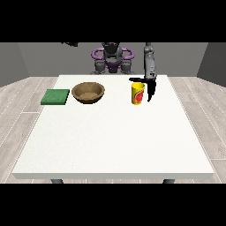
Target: Pick the cup and pour the ball into the bowl, then pick the bowl and place it on the pad
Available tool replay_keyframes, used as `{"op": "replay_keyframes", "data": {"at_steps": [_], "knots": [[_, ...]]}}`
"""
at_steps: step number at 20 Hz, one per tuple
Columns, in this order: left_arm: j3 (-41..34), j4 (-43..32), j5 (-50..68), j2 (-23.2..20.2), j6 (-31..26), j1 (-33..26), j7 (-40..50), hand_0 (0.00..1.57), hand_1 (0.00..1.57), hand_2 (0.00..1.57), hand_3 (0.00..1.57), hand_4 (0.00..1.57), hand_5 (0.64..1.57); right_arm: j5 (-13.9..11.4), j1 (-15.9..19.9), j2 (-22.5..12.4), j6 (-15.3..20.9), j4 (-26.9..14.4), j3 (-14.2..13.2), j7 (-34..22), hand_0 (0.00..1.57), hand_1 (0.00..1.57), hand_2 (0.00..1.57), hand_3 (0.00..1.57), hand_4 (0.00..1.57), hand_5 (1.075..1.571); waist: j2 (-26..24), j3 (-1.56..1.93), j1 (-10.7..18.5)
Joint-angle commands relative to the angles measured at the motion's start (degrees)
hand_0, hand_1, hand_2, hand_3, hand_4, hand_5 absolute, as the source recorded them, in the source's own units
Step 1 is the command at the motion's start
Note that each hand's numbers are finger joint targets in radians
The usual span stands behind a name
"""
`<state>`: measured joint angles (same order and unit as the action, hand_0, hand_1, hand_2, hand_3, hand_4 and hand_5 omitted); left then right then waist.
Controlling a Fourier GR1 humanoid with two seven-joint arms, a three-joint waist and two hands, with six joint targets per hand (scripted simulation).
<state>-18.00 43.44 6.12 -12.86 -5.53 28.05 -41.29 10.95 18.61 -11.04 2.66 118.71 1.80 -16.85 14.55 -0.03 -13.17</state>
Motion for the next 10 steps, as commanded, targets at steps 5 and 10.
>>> {"op": "replay_keyframes", "data": {"at_steps": [5, 10], "knots": [[-1.5, -9.0, -0.4, -0.2, 2.5, 3.3, -5.3, 0.0, 0.0, 0.0, 0.0, 0.0, 1.418, 7.1, 1.5, -6.2, -4.0, 5.3, -8.4, -5.8, 0.0, 0.0, 0.0, 0.0, 0.0, 1.567, 0.4, -0.02, -2.9], [-0.4, -9.0, -6.0, -4.1, 11.2, 2.9, -12.3, 1.32, 1.32, 1.57, 1.57, 0.96, 1.53, 7.6, 0.2, -5.2, -4.7, 5.1, -9.3, -1.7, 0.0, 0.0, 0.0, 0.0, 0.0, 1.562, 4.3, 0.03, -3.5]]}}
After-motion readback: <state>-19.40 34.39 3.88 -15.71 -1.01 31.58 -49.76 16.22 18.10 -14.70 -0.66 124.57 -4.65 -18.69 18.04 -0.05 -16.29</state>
